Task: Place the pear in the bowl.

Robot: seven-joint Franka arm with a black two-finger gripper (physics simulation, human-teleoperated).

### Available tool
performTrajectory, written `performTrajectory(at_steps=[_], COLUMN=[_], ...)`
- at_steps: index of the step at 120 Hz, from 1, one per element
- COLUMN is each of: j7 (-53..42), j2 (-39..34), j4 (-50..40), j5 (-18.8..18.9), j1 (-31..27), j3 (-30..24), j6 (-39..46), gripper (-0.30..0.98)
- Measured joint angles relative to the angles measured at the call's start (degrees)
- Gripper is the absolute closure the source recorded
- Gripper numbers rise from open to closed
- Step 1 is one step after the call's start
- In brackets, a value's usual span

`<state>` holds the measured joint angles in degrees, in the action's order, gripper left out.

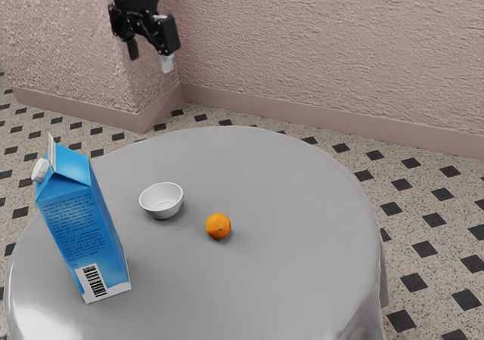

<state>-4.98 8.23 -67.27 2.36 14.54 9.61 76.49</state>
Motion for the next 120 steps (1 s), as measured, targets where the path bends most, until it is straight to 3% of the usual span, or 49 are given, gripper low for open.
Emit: performTrajectory(at_steps=[16, 36, 52, 66, 81, 120], j7=[-0.1, 0.6, 1.4, 2.1, 3.3, 16.8], j2=[-2.3, -1.8, 5.0, 12.0, 16.4, 16.1], j4=[-8.2, -15.4, -21.2, -20.2, -18.6, -29.6], j5=[1.7, 0.0, -4.4, -9.5, -12.5, -13.4], j1=[-1.5, -0.6, -0.8, 0.2, 0.8, 1.1], j3=[2.0, 1.6, 1.3, 0.4, -0.1, 1.6], j6=[3.1, 8.3, 18.1, 25.8, 30.9, 36.4], gripper=[0.00, 0.00, 0.00, 0.00, 0.00, 0.00])
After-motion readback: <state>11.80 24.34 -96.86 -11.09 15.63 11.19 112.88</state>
